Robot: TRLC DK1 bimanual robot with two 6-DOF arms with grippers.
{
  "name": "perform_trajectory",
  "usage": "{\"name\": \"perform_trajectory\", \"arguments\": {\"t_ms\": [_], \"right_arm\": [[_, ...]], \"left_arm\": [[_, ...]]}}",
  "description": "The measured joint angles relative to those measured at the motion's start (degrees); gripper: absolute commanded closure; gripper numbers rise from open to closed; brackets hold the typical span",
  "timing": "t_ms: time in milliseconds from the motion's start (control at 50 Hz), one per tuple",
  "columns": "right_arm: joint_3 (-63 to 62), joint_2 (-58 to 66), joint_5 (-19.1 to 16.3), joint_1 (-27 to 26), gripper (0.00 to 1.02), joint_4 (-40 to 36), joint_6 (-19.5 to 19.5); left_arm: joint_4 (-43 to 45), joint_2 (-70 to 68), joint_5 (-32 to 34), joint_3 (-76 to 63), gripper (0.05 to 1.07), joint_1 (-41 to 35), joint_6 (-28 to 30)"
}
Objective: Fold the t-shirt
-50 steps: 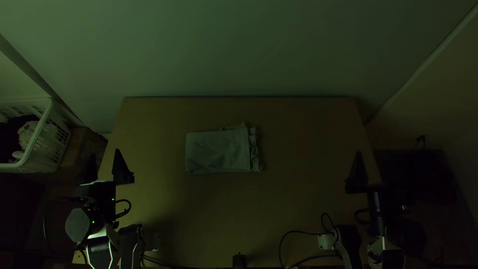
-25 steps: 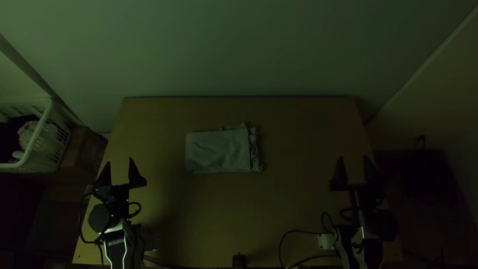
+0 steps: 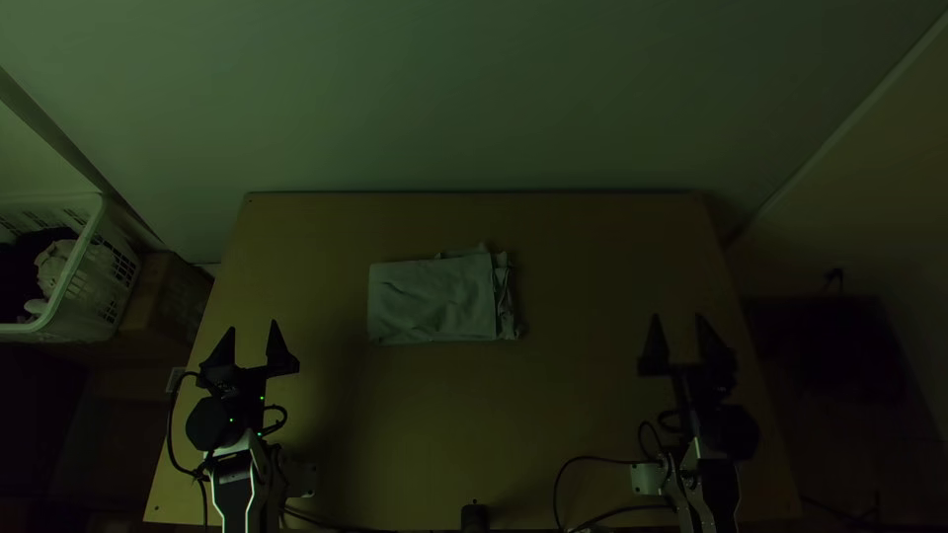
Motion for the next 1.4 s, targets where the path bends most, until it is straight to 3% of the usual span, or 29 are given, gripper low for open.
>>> {"name": "perform_trajectory", "arguments": {"t_ms": [240,1400], "right_arm": [[-0.87,-0.13,0.13,-2.01,0.04,-8.22,1.42],[-0.87,-0.22,0.46,-2.89,0.04,-8.41,1.49]], "left_arm": [[-0.15,0.00,-0.02,0.00,0.10,-1.16,-0.98],[-0.20,0.00,-0.42,0.00,0.10,-0.55,-0.98]]}}
